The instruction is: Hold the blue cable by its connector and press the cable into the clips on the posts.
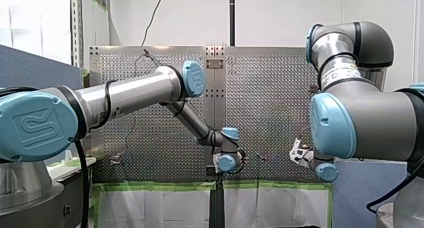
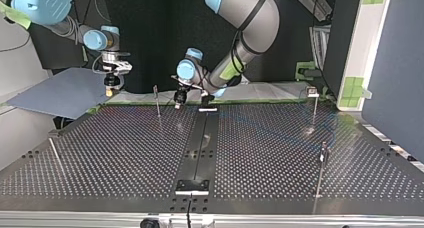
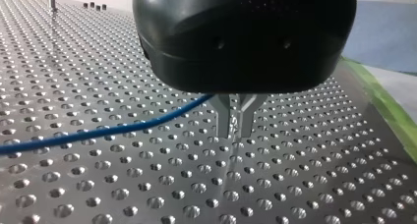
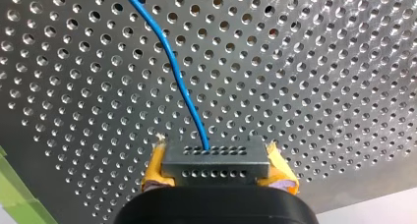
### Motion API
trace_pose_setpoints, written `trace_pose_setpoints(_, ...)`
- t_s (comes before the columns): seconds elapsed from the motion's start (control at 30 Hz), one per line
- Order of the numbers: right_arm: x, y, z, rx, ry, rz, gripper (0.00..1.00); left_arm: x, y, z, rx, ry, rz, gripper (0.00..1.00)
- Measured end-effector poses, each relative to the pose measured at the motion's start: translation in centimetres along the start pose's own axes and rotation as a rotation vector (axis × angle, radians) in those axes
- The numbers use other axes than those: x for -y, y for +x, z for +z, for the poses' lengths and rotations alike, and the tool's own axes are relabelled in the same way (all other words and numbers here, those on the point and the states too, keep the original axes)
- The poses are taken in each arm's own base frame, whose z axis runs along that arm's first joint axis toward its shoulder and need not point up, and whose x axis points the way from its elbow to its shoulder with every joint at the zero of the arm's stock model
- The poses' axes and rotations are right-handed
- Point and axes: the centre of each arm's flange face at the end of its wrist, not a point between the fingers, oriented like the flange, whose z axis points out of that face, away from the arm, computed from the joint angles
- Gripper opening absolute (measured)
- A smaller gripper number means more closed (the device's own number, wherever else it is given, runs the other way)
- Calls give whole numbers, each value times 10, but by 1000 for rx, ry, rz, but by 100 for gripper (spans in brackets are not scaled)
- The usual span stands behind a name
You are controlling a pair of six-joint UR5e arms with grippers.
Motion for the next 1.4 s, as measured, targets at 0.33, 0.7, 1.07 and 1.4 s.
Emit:
trace_pose_setpoints(0.33, 2, -1, 0, 2, 6, 2, 0, 1, 11, -11, -56, -1, 71, 98)
trace_pose_setpoints(0.7, 4, -2, 0, 3, 10, 9, 0, 15, 15, -36, -109, 40, 167, 98)
trace_pose_setpoints(1.07, 8, -3, 0, 5, 15, 18, 0, 49, 5, -69, -120, 131, 209, 98)
trace_pose_setpoints(1.4, 10, -4, 0, 5, 19, 27, 0, 66, 23, -99, -150, 163, 200, 98)
